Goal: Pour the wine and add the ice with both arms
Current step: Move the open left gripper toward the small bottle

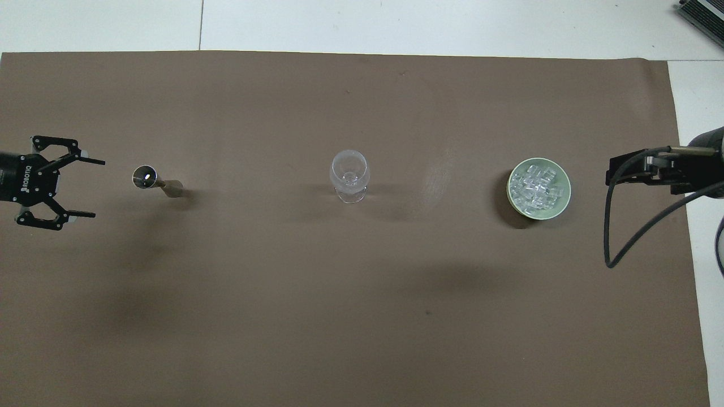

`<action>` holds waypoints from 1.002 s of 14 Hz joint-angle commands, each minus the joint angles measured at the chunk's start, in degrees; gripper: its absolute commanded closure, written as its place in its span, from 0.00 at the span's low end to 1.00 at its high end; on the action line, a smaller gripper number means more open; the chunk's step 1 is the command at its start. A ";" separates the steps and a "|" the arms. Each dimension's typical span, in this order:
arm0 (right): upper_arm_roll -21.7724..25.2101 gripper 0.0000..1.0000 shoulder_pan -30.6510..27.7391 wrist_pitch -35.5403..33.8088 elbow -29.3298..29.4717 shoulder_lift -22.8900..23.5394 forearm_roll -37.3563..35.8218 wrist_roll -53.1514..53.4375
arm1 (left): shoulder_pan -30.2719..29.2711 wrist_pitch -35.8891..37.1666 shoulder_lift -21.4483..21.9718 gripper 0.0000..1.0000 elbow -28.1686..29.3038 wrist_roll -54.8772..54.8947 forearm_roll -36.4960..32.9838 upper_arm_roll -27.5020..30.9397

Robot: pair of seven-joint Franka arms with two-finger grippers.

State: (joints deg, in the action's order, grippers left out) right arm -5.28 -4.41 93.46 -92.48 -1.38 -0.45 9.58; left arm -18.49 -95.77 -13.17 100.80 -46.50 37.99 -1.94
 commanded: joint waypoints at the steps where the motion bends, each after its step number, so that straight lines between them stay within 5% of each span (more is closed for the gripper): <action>1: -0.52 0.00 -1.21 0.85 -1.30 -1.08 0.36 -1.50 | -1.36 0.32 -1.67 0.00 -0.51 -3.67 1.29 0.00; 14: -0.52 0.00 -1.21 0.85 -1.30 -1.08 0.36 -1.50 | -3.04 -8.81 -10.12 0.00 2.91 -4.21 13.76 -0.35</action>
State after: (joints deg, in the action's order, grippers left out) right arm -5.28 -4.41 93.46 -92.48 -1.38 -0.45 9.58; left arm -21.76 -102.01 -22.91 102.88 -50.46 49.35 -1.54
